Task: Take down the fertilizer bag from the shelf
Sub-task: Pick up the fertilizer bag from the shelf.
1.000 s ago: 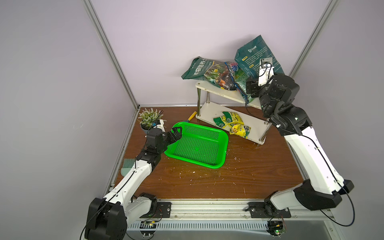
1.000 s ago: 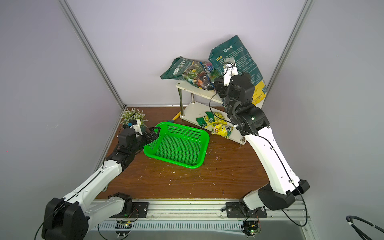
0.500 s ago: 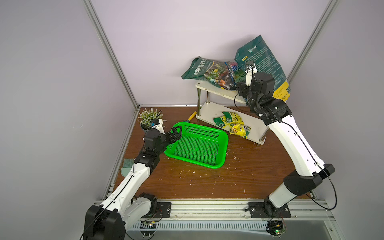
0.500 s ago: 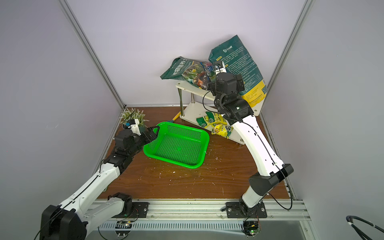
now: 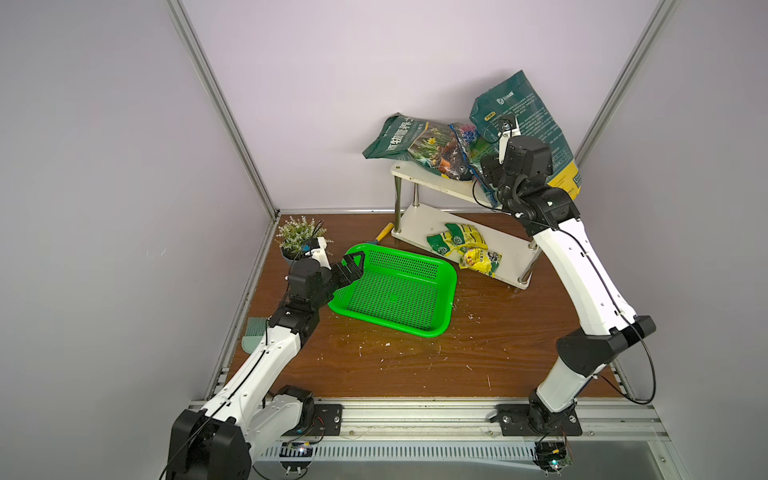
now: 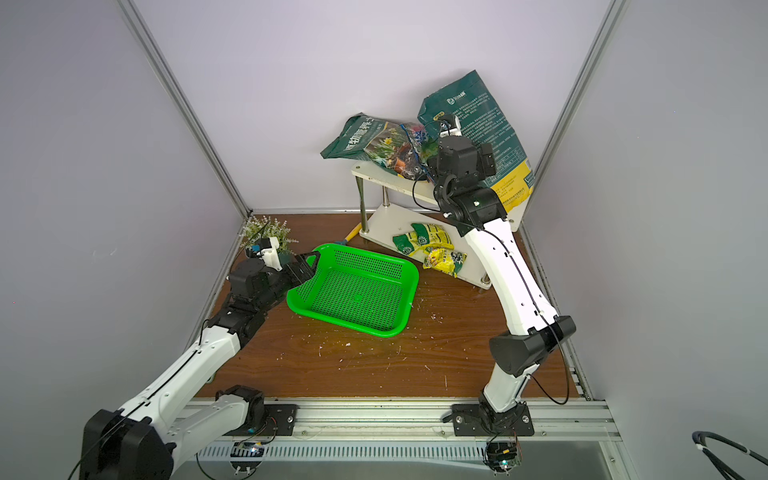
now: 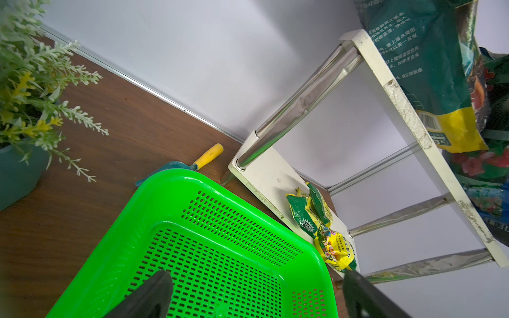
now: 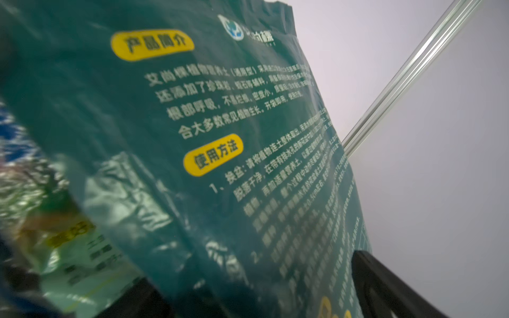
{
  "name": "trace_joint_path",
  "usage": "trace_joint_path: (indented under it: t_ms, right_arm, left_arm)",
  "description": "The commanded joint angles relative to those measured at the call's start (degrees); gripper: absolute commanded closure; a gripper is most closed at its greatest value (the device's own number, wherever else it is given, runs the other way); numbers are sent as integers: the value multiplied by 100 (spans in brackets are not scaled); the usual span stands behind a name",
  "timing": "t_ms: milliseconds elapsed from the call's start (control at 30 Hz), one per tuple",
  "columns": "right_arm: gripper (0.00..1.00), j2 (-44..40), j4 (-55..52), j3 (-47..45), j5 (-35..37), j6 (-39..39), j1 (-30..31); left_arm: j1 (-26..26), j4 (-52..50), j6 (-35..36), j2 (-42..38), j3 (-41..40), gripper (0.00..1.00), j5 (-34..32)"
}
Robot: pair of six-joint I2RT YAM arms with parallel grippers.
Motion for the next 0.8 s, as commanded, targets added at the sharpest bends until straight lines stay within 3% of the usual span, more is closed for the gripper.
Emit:
trace_joint_path:
  t_ms: [0,67,100,167,200,233,400,600,767]
  right_arm:
    - [2,39,-77,331,-83,186,-100]
    - [10,67,-112,402,-91,198,-128]
    - [21,66,-126,427,-104,207,-131]
    - [63,31,-139,458,-104,252,-154]
    - [75,-6,-135,463,-123,265,-165]
    - [82,-62,-139,458,-100,283,-169]
    - [91,-729,123,-50,-105,398,-166]
    - [100,-2207,1231,-1788,-49,296,-119]
    - [100,-3186,1354,-2241,-252,390,246]
  left_arm:
    - [-50,179,0,11,-68,0,89]
    - [-53,186,0,7,-59,0,98]
    - [-46,180,7,-3,-56,0,99]
    - [-49,178,9,-8,-53,0,98]
    - [-46,178,7,-14,-65,0,90]
    - [-48,170,10,-16,-59,0,83]
    - [-46,131,11,-34,-52,0,5]
    - [143,-236,-112,-100,159,0,35]
    - [1148,-128,-768,-146,452,0,1454]
